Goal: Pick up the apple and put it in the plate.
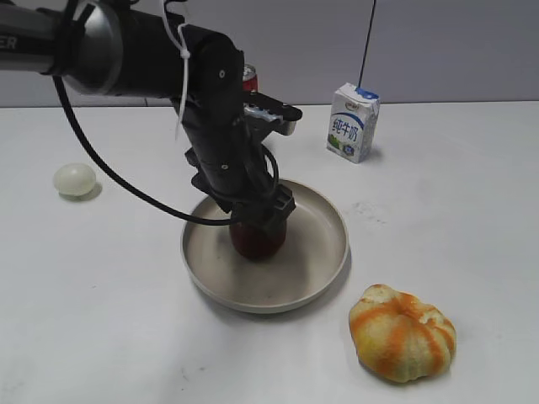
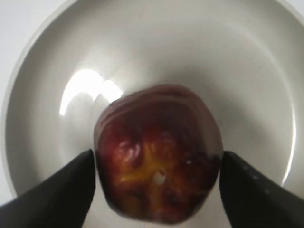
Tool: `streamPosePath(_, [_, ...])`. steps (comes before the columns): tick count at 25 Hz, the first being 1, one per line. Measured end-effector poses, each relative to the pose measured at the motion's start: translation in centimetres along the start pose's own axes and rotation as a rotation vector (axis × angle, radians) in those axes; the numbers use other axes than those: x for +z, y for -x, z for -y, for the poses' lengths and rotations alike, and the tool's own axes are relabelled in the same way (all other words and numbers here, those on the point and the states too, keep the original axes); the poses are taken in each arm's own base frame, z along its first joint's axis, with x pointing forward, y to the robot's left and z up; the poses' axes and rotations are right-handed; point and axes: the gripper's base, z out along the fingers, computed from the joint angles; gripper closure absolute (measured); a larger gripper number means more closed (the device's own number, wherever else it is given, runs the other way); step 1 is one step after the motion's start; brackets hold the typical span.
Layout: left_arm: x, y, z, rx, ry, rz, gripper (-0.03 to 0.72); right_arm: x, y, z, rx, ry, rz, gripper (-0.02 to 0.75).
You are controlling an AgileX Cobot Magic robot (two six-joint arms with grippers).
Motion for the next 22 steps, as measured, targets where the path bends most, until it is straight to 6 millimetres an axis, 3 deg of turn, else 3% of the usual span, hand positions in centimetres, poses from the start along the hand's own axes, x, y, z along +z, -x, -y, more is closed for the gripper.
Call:
streamPosePath(4, [-1.9, 1.3, 0.2, 0.011, -0.004, 0.024, 0.002, 0.0, 0.0, 0.0, 0.0, 0.0, 0.0, 0.149])
streamPosePath(8, [-6.5, 3.2, 0.2, 0.028, 0.007, 0.111, -0.003, 0.0, 0.0, 0.0, 0.0, 0.0, 0.0, 0.149])
streamPosePath(11, [-10.6, 3.6, -0.9, 0.022, 0.034, 0.154, -0.001, 0.0, 0.0, 0.0, 0.0, 0.0, 0.0, 0.149])
streamPosePath(13, [-12.9, 3.1, -2.6, -0.013, 0.063, 0.156, 0.01, 0.0, 0.0, 0.0, 0.0, 0.0, 0.0, 0.149])
streamPosePath(18, [-15.8, 0.5, -8.9, -0.175, 0.119, 0.134, 0.056, 0.0, 0.0, 0.0, 0.0, 0.0, 0.0, 0.149])
streamPosePath(22, [-18.1, -3.4, -13.5, -0.319, 0.163, 0.133, 0.099, 0.0, 0.0, 0.0, 0.001, 0.0, 0.0, 0.149])
